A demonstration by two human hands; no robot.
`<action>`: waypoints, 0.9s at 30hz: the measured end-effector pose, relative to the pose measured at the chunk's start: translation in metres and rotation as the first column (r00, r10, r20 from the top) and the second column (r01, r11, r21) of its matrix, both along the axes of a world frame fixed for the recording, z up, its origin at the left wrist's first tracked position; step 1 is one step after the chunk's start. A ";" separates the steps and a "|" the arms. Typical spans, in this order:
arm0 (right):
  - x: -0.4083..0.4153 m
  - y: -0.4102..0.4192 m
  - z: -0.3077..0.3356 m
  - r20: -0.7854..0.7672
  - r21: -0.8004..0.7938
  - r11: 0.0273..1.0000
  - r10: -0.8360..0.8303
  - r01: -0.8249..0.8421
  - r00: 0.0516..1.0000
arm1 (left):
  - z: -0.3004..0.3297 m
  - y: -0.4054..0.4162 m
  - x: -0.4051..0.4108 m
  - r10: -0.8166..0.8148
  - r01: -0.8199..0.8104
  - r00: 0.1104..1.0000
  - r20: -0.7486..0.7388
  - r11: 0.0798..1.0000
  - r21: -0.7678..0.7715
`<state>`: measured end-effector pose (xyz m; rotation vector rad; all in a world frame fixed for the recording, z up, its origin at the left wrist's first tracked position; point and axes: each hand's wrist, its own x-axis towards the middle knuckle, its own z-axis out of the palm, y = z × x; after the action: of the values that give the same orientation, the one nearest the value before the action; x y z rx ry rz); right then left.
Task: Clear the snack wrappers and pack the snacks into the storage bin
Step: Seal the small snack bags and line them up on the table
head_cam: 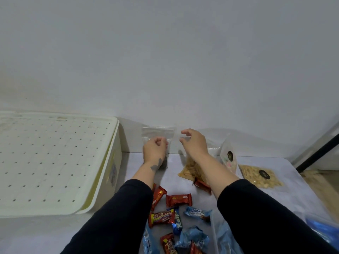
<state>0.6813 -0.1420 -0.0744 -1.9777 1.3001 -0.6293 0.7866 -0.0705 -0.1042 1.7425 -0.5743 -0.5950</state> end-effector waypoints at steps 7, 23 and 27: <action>-0.056 -0.016 -0.026 -0.164 0.029 0.973 -0.219 0.227 0.962 | -0.038 -0.030 -0.049 -0.303 0.295 0.953 0.002 0.930 0.218; -0.081 -0.040 -0.046 0.200 0.331 0.866 -0.452 0.374 0.869 | -0.049 -0.050 -0.063 -0.325 0.347 0.933 -0.153 0.926 0.151; -0.089 -0.030 -0.036 0.333 0.317 0.893 -0.420 0.319 0.844 | -0.030 -0.040 -0.058 -0.343 0.343 0.939 -0.005 0.938 0.051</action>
<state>0.5926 -0.1722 -0.1107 -1.3105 1.4326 -0.9443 0.7283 -0.1106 -0.1346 1.7029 -0.8836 -0.8564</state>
